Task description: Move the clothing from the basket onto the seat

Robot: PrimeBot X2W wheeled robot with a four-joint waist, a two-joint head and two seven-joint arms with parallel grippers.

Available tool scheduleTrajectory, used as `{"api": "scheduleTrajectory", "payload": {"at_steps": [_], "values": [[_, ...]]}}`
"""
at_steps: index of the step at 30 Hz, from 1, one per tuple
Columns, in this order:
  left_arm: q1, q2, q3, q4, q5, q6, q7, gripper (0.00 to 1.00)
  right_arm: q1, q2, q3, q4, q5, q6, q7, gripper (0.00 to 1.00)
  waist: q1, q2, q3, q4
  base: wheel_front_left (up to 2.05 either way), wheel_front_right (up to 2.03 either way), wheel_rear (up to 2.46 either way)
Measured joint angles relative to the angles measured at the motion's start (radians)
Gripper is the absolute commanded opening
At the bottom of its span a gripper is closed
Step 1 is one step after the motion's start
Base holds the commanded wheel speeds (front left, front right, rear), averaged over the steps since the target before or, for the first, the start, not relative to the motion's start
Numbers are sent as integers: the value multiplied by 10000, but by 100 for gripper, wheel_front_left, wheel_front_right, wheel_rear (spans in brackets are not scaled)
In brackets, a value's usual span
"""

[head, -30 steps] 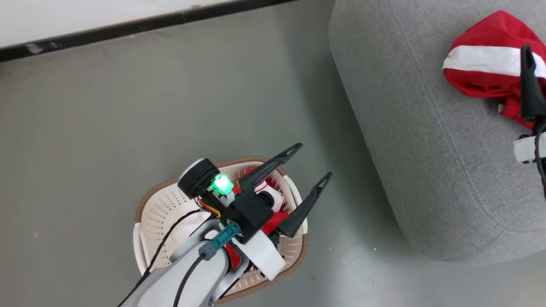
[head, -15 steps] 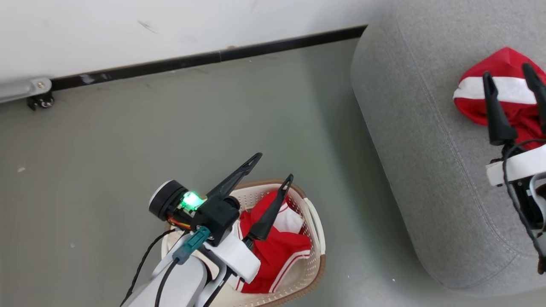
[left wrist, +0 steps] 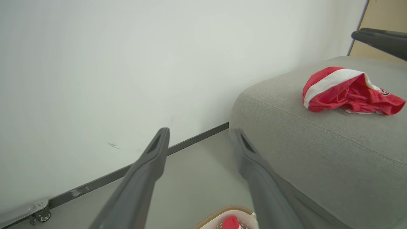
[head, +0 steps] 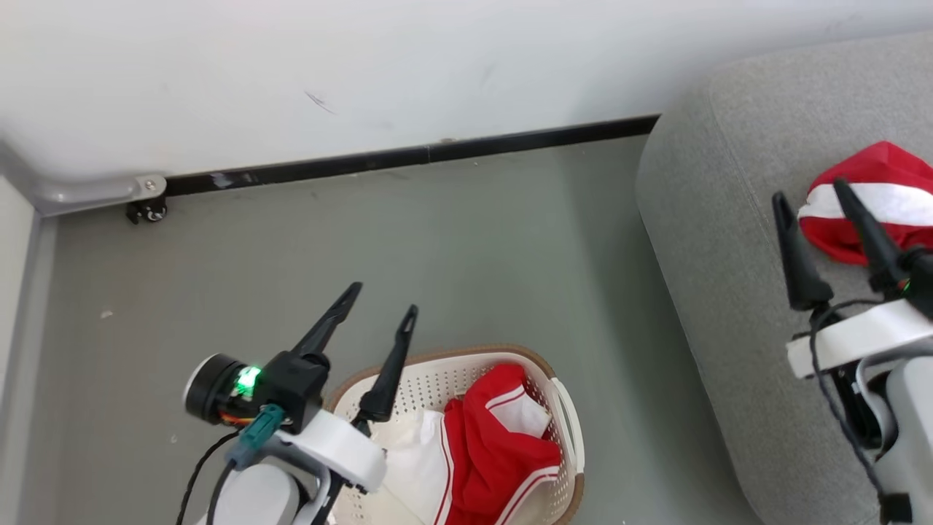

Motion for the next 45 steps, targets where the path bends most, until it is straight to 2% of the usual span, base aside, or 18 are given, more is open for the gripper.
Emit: {"api": "scheduleTrajectory", "payload": {"at_steps": [15, 23, 35, 45], "values": [[1218, 334, 1252, 65, -102, 667, 0, 100, 1335, 871, -489, -244, -756, 0, 0, 100, 0, 0, -896, 428, 0, 0, 0], [1894, 364, 1881, 27, -278, 982, 0, 100, 2203, 1639, -612, -535, -1210, 0, 13, 100, 0, 0, -1312, 518, 0, 0, 0], [2699, 347, 2257, -134, -242, 1149, 0, 100, 3380, 2510, -1214, -836, -1824, 0, 151, 100, 0, 0, -1716, 481, 0, 0, 0], [3088, 307, 2575, -341, -125, 1179, 0, 100, 3963, 2790, -1526, -1129, -2178, 0, 334, 100, 0, 0, -1778, 387, 0, 0, 0]]}}
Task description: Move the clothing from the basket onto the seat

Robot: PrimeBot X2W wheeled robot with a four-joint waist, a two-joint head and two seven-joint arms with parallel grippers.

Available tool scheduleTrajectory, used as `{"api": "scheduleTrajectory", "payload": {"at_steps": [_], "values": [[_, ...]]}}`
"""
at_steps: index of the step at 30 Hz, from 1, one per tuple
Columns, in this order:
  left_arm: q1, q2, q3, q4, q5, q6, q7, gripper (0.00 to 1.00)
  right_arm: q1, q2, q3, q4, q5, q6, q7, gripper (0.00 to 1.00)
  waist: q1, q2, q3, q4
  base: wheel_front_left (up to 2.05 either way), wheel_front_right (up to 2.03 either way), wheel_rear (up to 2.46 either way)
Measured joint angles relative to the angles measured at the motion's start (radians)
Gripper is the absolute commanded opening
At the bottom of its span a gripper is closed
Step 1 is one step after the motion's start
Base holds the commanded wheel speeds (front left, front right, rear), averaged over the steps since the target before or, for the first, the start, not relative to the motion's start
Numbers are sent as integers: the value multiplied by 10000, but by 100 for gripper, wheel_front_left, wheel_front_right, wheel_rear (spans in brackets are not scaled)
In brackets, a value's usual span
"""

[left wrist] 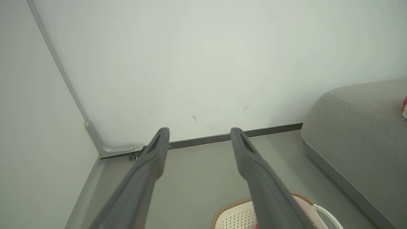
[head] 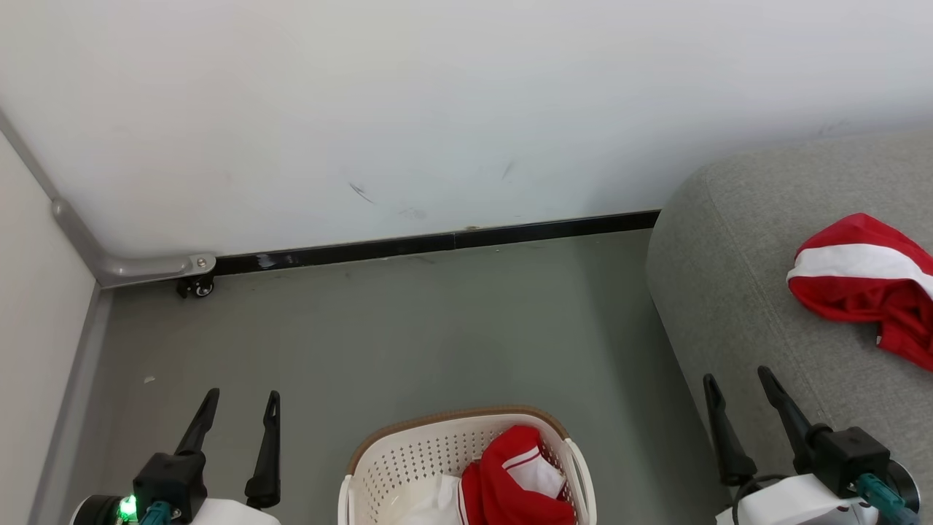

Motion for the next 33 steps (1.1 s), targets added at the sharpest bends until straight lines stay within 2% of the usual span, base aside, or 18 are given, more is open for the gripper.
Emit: {"api": "scheduleTrajectory", "payload": {"at_steps": [24, 33], "values": [[11, -205, 213, -316, 426, -15, 0, 100, 211, 128, -27, -968, -366, 0, 297, 100, 0, 0, 356, -74, 0, 0, 0], [9, -247, 339, -416, 516, -161, 0, 100, 216, 148, -25, -1195, -389, 0, 297, 100, 0, 0, 462, -69, 0, 0, 0]]}}
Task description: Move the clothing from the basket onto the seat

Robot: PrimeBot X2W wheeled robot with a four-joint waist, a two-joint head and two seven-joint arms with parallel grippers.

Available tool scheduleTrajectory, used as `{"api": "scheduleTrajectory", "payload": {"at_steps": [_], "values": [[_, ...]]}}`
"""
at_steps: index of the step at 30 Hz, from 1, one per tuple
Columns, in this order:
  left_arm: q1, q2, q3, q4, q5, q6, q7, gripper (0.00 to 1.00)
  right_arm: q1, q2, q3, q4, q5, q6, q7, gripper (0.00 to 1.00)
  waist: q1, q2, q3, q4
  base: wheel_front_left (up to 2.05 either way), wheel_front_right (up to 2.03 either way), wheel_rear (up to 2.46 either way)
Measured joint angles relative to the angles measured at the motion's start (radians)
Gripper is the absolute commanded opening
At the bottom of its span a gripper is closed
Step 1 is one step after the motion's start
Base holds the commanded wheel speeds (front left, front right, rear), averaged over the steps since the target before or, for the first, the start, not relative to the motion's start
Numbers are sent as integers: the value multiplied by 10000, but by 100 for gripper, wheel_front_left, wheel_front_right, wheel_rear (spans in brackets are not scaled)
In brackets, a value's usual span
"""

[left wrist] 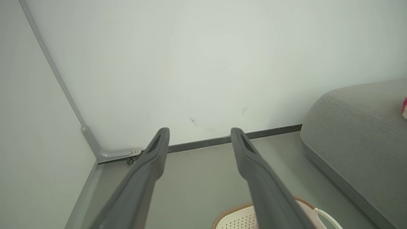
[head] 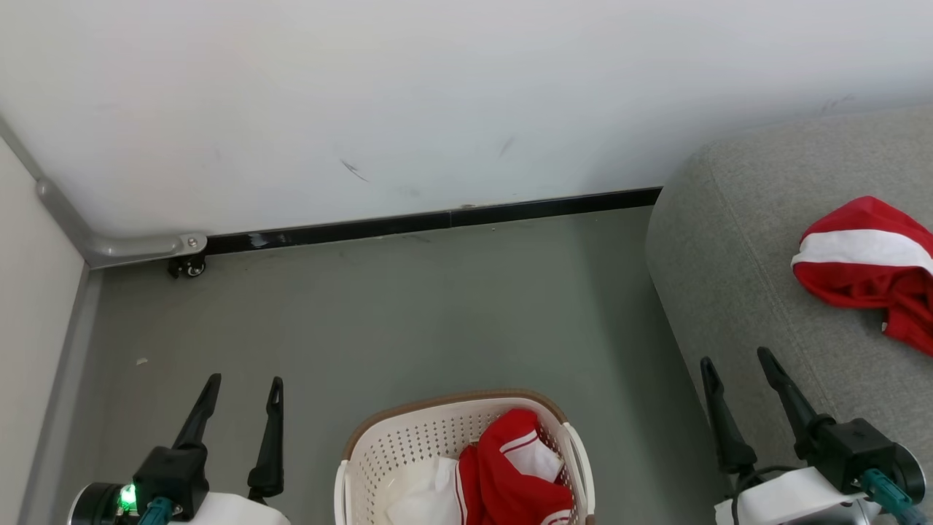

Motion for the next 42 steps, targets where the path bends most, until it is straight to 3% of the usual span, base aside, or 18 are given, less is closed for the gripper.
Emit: {"api": "scheduleTrajectory", "payload": {"at_steps": [12, 28, 42], "values": [[-352, -13, -673, 142, 453, -650, 0, 100, -2, 13, -268, -422, 94, 0, -6, 100, 1, 0, 305, -65, 0, 0, 0], [-1699, -510, -1810, 1080, 867, -1522, 0, 100, -37, 31, -1112, -1124, 81, 0, -107, 100, 1, 0, 1106, -377, 0, 0, 0], [-2499, -746, -2176, 2456, 1070, -1793, 2, 100, -343, 42, -1080, -1605, 265, 0, -286, 100, 0, 0, 2220, -815, 0, 0, 0]]}}
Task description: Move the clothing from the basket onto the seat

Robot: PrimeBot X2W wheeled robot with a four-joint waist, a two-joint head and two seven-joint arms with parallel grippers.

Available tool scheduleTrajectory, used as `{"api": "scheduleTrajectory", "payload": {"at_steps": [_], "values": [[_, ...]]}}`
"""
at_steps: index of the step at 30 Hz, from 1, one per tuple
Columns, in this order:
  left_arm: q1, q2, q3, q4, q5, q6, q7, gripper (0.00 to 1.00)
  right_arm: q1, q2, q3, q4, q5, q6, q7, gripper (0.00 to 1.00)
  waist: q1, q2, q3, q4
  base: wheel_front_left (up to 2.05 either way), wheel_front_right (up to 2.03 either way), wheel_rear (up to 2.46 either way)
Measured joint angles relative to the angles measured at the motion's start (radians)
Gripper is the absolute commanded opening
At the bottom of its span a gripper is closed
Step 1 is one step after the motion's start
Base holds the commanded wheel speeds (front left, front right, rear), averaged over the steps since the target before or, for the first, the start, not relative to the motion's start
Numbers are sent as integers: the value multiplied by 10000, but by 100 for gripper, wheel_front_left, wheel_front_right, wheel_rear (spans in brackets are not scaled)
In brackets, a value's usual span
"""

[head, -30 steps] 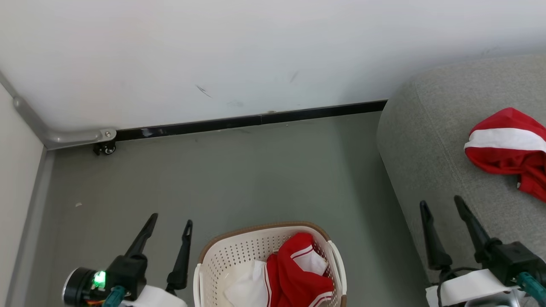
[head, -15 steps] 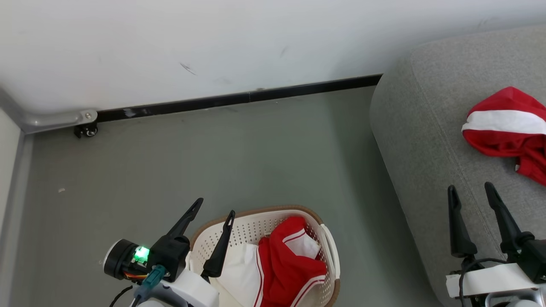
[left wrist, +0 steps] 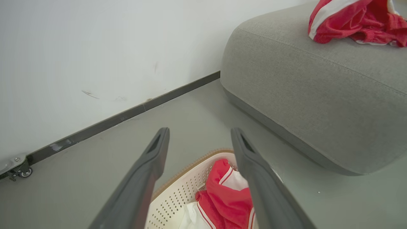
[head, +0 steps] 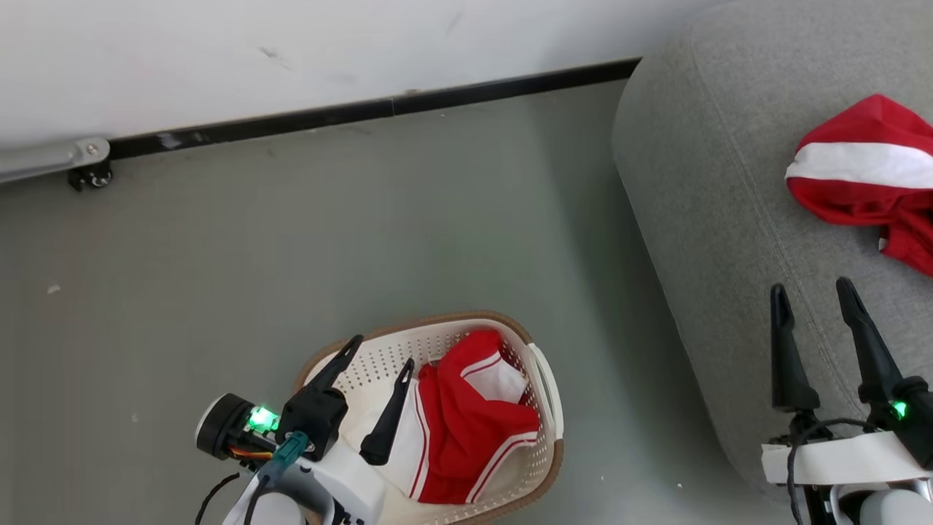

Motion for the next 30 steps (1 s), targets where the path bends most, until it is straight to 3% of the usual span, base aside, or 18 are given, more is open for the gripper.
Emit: {"api": "scheduleTrajectory", "payload": {"at_steps": [30], "values": [[-1916, -568, -27, 1672, 389, 117, -2, 100, -2406, -10, 918, -462, 451, 0, -259, 100, 0, 0, 2736, -792, 0, 0, 0]]}}
